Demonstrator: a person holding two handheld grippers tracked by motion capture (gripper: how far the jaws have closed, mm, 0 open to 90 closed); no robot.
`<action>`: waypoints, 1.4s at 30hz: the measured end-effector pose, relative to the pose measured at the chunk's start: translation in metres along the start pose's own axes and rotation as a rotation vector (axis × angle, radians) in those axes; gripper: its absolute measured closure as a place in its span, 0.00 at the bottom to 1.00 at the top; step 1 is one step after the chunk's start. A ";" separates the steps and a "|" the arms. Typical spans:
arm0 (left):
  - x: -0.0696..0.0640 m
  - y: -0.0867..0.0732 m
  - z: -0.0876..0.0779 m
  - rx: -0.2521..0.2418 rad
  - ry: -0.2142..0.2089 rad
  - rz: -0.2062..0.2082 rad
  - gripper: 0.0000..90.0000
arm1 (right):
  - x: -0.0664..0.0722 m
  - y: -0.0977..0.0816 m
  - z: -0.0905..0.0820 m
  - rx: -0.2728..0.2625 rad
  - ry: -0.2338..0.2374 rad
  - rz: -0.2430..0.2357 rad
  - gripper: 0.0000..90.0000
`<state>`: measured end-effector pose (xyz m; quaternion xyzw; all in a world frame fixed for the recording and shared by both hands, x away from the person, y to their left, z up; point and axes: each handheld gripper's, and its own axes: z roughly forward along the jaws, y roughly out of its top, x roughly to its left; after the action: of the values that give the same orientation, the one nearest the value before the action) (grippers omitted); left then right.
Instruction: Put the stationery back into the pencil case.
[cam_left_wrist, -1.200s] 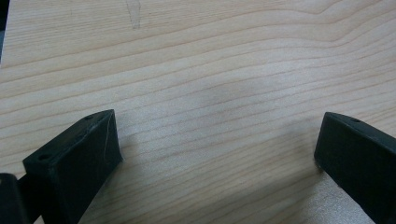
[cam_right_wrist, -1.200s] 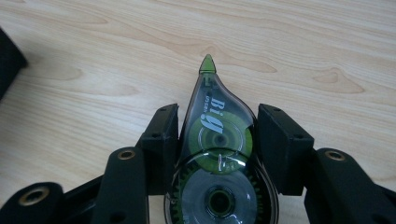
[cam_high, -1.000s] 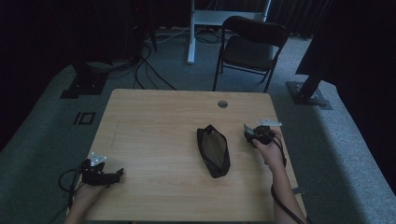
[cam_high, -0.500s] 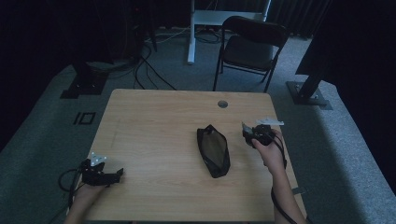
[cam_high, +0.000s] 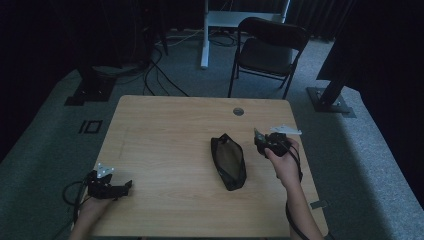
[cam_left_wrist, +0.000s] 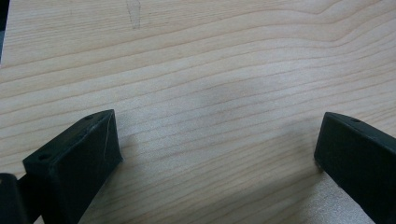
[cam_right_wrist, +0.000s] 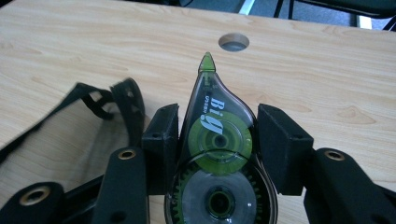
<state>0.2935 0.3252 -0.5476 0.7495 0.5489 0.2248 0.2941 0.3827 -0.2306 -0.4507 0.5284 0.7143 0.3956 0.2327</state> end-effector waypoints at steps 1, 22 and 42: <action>0.000 0.000 0.000 0.000 0.001 0.000 0.00 | 0.006 0.002 -0.002 0.001 -0.012 -0.005 0.56; 0.000 0.000 0.000 0.000 0.000 0.001 0.00 | 0.070 0.015 0.001 0.014 0.057 -0.027 0.56; 0.000 0.000 0.000 0.000 0.000 0.000 0.00 | 0.101 -0.005 0.035 0.105 0.028 0.035 0.56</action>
<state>0.2935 0.3252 -0.5476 0.7494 0.5489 0.2251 0.2941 0.3723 -0.1252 -0.4658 0.5467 0.7278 0.3691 0.1877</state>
